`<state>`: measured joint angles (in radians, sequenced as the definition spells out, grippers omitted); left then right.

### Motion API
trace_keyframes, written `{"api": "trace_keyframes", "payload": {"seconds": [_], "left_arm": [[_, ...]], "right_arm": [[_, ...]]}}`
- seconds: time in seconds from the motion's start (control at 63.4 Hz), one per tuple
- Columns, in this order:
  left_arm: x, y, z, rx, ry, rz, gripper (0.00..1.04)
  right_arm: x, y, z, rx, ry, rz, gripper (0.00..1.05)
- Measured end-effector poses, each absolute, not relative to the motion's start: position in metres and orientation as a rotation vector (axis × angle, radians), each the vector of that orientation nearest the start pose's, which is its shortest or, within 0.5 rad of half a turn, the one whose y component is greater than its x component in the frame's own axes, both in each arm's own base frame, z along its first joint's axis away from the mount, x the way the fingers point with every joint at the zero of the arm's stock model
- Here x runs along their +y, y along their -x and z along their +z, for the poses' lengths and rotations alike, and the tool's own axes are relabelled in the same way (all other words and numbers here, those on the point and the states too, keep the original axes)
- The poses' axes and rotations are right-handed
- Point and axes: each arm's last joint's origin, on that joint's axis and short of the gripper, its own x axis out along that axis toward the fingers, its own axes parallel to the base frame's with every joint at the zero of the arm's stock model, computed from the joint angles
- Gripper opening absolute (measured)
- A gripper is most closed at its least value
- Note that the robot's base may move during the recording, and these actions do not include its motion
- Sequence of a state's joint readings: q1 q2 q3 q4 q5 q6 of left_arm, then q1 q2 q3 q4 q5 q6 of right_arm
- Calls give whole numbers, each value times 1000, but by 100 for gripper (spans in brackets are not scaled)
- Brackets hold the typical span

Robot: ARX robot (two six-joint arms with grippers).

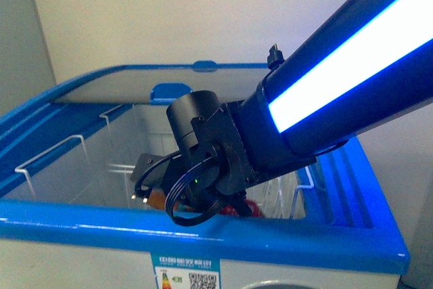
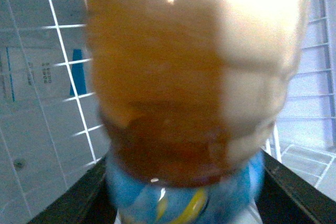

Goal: Put drink in fridge

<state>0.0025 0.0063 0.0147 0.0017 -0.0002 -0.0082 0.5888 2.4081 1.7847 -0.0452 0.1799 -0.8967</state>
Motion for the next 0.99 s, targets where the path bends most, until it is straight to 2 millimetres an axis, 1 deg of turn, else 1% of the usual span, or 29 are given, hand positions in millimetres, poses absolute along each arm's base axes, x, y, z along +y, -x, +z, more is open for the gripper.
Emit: {"api": "trace_keyframes", "payload": {"seconds": [0.032, 0.095, 0.126, 0.158, 0.221, 0.237, 0.284, 0.316, 0.363, 0.442, 0.537, 0.552, 0.568, 0.584, 0.616, 0.663, 0.679, 0.726, 0.742, 0.789, 0.821, 0.9, 0.931, 0.963, 0.994], "left_arm": [[0, -97, 168, -10, 8, 3, 84], [0, -97, 168, -10, 8, 3, 98], [0, -97, 168, -9, 6, 3, 97], [0, -97, 168, -10, 7, 3, 96], [0, -97, 168, -9, 6, 3, 97], [0, -97, 168, -10, 6, 3, 97], [0, -97, 168, -10, 6, 2, 97], [0, -97, 168, -10, 6, 2, 97], [0, -97, 168, -10, 6, 3, 97], [0, -97, 168, -10, 6, 3, 97], [0, -97, 168, -10, 6, 3, 97], [0, -97, 168, -10, 6, 3, 97], [0, -97, 168, -10, 6, 3, 97], [0, -97, 168, -10, 6, 3, 97], [0, -97, 168, -10, 6, 3, 97], [0, -97, 168, -10, 6, 3, 97], [0, -97, 168, -10, 6, 3, 97], [0, -97, 168, -10, 6, 3, 97], [0, -97, 168, -10, 6, 3, 97], [0, -97, 168, -10, 6, 3, 97], [0, -97, 168, -10, 6, 3, 97], [0, -97, 168, -10, 5, 3, 97], [0, -97, 168, -10, 5, 3, 97], [0, -97, 168, -9, 5, 3, 97], [0, -97, 168, -10, 5, 3, 97]], "right_arm": [[286, -438, 130, 406, 1102, 656, 73], [284, -434, 148, 363, 1079, 645, 87], [282, -430, 163, 327, 1059, 638, 95], [281, -428, 171, 310, 1056, 623, 99], [274, -420, 193, 271, 991, 631, 97], [274, -418, 196, 268, 978, 637, 97], [272, -407, 211, 243, 921, 667, 97], [271, -397, 226, 224, 866, 682, 97], [266, -387, 245, 207, 778, 679, 97], [254, -376, 268, 184, 672, 633, 97], [225, -370, 298, 164, 535, 451, 97], [216, -369, 304, 169, 505, 396, 97], [211, -369, 306, 172, 498, 368, 97], [201, -368, 311, 182, 460, 309, 97], [191, -367, 315, 193, 430, 251, 97], [166, -364, 322, 223, 368, 118, 97], [161, -363, 323, 231, 348, 80, 97], [137, -355, 325, 268, 292, -48, 97], [132, -354, 325, 275, 285, -73, 97], [108, -340, 324, 305, 238, -188, 97], [93, -325, 323, 325, 210, -242, 97], [75, -286, 326, 281, 174, -299, 97], [68, -263, 328, 249, 170, -337, 97], [62, -244, 329, 222, 153, -335, 96], [55, -230, 329, 138, 92, -234, 90]]}}
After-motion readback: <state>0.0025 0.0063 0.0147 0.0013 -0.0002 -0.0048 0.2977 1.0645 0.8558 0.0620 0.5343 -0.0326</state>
